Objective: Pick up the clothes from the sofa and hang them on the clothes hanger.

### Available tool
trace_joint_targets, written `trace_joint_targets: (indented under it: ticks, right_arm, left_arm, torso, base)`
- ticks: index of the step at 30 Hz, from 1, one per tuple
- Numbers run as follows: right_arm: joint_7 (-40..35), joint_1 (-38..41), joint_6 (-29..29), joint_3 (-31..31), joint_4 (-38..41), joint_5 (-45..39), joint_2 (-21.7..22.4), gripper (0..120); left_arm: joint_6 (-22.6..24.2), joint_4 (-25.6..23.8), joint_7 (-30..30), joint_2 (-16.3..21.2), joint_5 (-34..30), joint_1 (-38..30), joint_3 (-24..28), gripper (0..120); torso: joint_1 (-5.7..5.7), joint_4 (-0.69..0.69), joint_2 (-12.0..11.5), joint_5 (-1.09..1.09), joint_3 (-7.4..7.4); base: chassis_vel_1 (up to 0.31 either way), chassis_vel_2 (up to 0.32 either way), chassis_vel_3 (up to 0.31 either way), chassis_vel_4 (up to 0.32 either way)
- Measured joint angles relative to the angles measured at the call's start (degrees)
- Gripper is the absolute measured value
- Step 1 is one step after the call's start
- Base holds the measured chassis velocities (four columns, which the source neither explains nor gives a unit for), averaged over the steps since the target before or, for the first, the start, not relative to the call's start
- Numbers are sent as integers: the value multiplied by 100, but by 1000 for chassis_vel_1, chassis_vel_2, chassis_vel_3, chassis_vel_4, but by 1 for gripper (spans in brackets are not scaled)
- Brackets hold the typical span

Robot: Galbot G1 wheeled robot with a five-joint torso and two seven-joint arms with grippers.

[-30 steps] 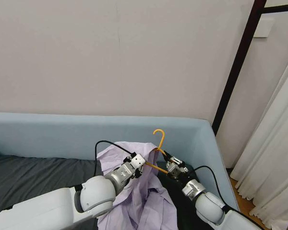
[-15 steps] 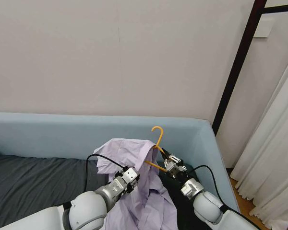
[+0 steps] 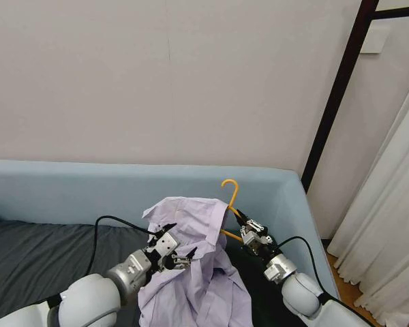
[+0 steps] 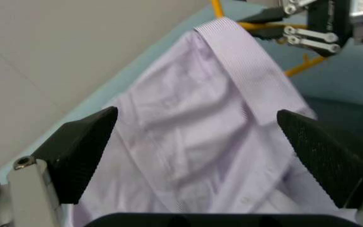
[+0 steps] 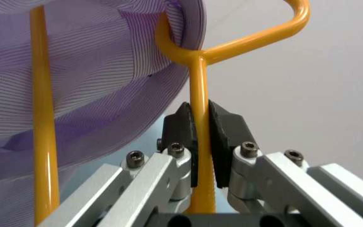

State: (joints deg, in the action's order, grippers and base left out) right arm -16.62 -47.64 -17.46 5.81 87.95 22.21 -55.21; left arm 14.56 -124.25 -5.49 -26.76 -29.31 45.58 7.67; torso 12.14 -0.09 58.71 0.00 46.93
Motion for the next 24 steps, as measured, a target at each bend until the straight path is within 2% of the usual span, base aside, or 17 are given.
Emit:
trace_joint_targets:
  ticks: [3,6,8,12,15,16,18,21,22,24]
  right_arm:
    - [-27,82,-97,44,-54,185,-45,5]
    - [-31,207,-232,92,-137,383,-142,5]
    - [-60,295,-454,41,-268,653,-268,5]
    - [-99,397,-611,54,-349,853,-386,5]
    - [-137,412,-749,69,-406,1041,-421,5]
    - [-137,412,-749,69,-406,1041,-421,5]
    - [-164,404,-823,66,-413,1136,-426,5]
    - [-275,363,-1013,18,-399,1350,-426,5]
    - [-275,363,-1013,18,-399,1350,-426,5]
    - [-344,357,-1095,-20,-375,1494,-426,5]
  left_arm:
    - [-427,301,292,84,196,-126,-101,100]
    - [-682,538,533,197,246,-266,-149,100]
    - [-926,774,690,254,229,-422,-147,100]
    - [-1107,908,839,314,-9,-562,-156,100]
    - [-1389,1200,1342,401,-225,-977,31,100]
    - [-1389,1200,1342,401,-225,-977,31,100]
    - [-1597,1419,1635,410,-282,-1284,274,100]
    - [-1872,1746,2293,392,-538,-2063,989,100]
    - [-1872,1746,2293,392,-538,-2063,989,100]
    - [-2016,2034,2793,337,-687,-2659,1471,100]
  torso:
    - [0,-4,0,-3,1]
    - [1,2,-1,0,1]
    - [1,1,-1,-1,1]
    - [1,2,-1,-2,1]
    - [1,0,-1,-1,1]
    - [1,0,-1,-1,1]
    - [1,1,-1,-1,1]
    - [1,0,-1,0,1]
    - [1,0,-1,0,1]
    - [1,0,-1,-1,1]
  base:
    - [0,0,0,0]
    - [0,0,0,0]
    - [0,0,0,0]
    - [0,0,0,0]
    - [0,0,0,0]
    - [0,0,0,0]
    - [0,0,0,0]
    - [0,0,0,0]
    - [0,0,0,0]
    - [0,0,0,0]
